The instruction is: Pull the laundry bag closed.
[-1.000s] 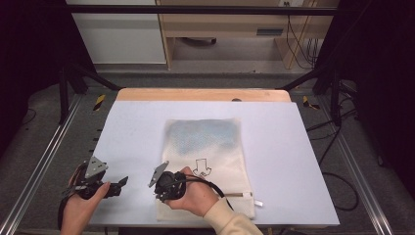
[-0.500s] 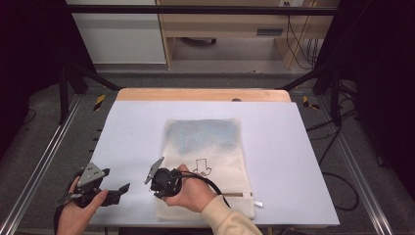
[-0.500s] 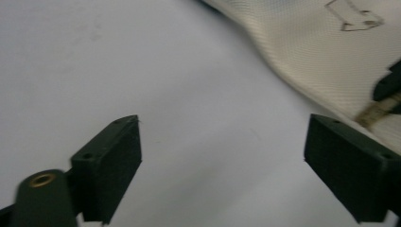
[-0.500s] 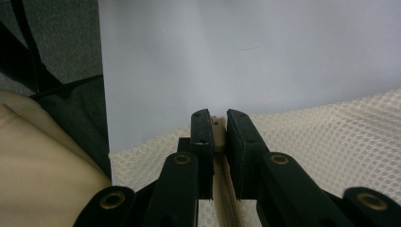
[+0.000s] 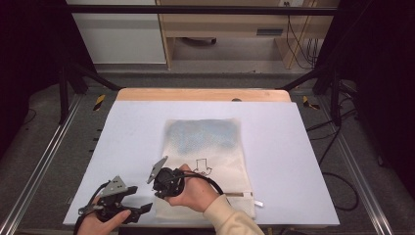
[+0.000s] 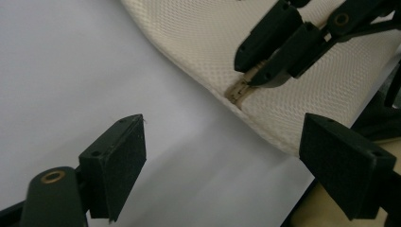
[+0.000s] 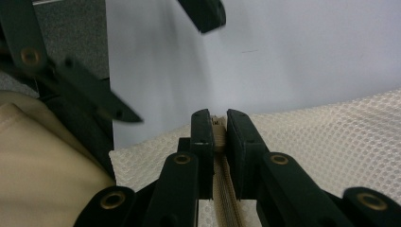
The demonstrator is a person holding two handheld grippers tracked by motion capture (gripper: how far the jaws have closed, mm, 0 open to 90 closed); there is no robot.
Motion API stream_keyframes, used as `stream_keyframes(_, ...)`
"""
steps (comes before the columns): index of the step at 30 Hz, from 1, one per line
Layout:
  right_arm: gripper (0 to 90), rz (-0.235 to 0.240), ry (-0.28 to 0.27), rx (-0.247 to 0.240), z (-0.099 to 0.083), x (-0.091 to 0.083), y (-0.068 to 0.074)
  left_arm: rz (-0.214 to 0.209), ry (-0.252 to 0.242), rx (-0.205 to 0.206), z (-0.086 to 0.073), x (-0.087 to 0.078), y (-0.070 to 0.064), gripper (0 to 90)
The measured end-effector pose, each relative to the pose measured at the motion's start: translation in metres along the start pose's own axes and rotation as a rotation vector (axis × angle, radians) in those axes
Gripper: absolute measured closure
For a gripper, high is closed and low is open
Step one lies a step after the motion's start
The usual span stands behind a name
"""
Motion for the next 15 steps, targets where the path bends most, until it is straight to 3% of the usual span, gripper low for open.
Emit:
stream_keyframes(7, 81.7, 0.002, -0.011, 0.000, 0.001, -0.002, 0.001, -0.041, -0.026, -0.041, 0.008, 0.009, -0.009, 24.8)
stream_keyframes(11, 81.7, -0.003, -0.018, -0.011, 0.003, -0.005, 0.000, -0.042, -0.002, -0.017, 0.005, 0.016, -0.013, 30.5)
stream_keyframes(15, 81.8, -0.006, -0.025, -0.006, 0.004, -0.008, 0.001, -0.042, -0.005, -0.018, 0.007, 0.019, -0.014, 31.7)
Point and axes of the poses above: each handheld gripper's, and its own axes: x roughly forward along the jaws, z roughly out of its top, y roughly to its left, the point moved 10 cm from there along x, roughly forward along the jaws, and after that the axes turned 8 degrees about z, right-handed, at the moved point
